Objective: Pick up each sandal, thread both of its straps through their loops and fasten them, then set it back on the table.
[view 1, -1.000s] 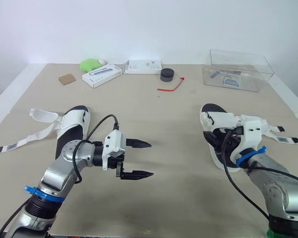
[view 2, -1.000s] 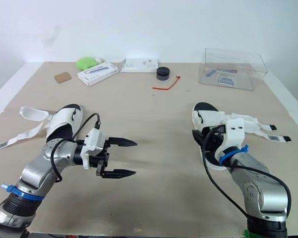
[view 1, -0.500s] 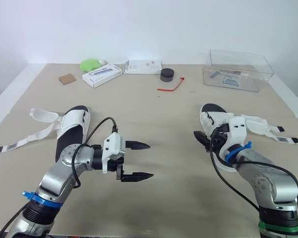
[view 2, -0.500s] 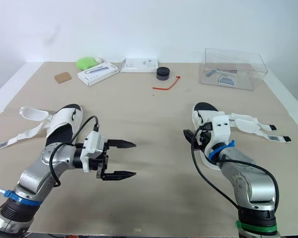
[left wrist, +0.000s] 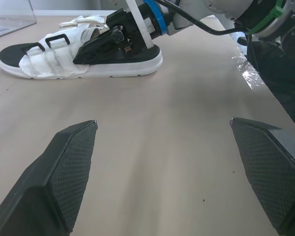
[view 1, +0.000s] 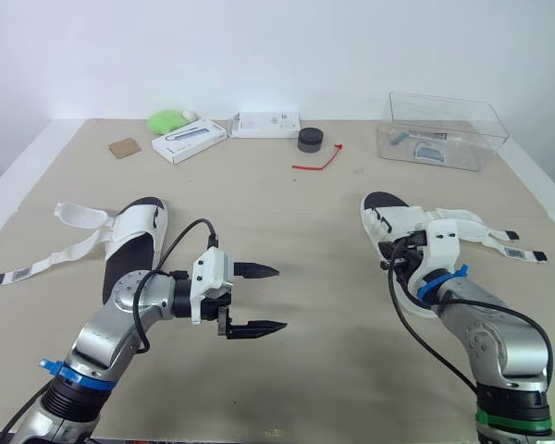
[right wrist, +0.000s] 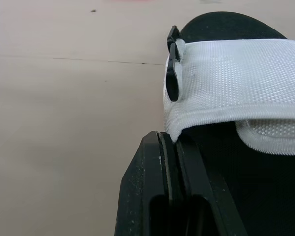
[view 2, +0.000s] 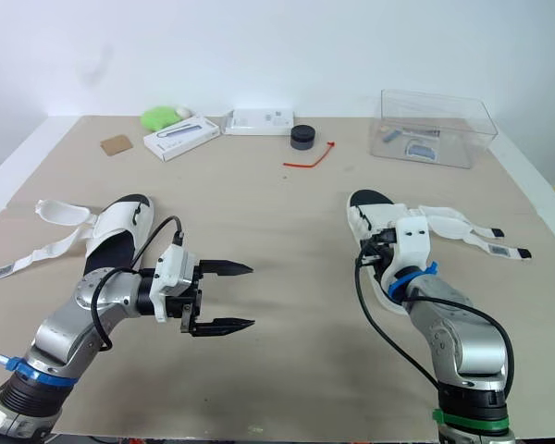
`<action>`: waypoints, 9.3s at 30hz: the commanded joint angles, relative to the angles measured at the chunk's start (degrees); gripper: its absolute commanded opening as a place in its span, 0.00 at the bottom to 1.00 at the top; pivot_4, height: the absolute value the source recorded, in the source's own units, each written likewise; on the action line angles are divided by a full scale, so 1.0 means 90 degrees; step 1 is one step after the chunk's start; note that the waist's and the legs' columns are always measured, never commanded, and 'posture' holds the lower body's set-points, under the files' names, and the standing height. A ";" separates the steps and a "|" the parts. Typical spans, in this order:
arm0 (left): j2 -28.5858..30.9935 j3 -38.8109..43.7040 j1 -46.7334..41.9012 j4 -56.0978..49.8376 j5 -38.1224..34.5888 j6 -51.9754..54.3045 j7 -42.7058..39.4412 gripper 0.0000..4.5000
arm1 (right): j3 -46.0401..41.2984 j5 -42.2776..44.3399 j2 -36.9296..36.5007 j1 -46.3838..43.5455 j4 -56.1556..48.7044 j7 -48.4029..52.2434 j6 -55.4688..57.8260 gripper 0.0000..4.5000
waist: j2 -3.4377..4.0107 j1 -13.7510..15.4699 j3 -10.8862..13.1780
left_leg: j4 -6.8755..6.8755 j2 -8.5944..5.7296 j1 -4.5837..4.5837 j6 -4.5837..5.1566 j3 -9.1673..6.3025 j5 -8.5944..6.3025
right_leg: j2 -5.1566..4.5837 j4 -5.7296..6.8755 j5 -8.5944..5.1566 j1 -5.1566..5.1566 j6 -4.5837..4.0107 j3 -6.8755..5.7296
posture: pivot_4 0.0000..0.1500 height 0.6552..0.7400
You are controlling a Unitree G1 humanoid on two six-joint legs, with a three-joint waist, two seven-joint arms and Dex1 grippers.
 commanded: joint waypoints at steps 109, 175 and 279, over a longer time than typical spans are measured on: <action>0.0862 0.0242 -0.0097 0.0762 0.0511 -0.0558 -0.1075 0.00 | 0.0922 -0.0049 0.0379 -0.6106 0.7034 0.4423 0.0921 0.01 | -0.0043 -0.0140 0.0038 | 0.0005 0.0040 -0.0063 0.0002 0.0072 -0.0001 | 0.0028 0.0005 0.0062 -0.0096 -0.0026 0.0052 | 1.00 1.00; 0.0809 0.0312 -0.0405 0.1405 0.0429 -0.0438 -0.1415 0.00 | 0.2528 0.5065 -0.4008 -0.0688 -0.1578 0.2454 -0.0196 0.56 | -0.0073 -0.0119 0.0045 | 0.0016 0.0070 -0.0032 -0.0007 0.0108 0.0005 | 0.0065 0.0003 0.0077 -0.0082 -0.0015 0.0123 | 1.00 1.00; 0.0500 0.0225 -0.0349 0.1599 0.0541 -0.0537 -0.1231 0.00 | 0.2705 0.9738 -0.2285 -0.3687 0.2351 -0.2061 0.3799 0.01 | -0.0083 -0.0136 0.0046 | 0.0100 0.0087 -0.0156 0.0034 0.0149 -0.0010 | 0.0085 -0.0008 0.0131 -0.0175 0.0008 0.0157 | 1.00 1.00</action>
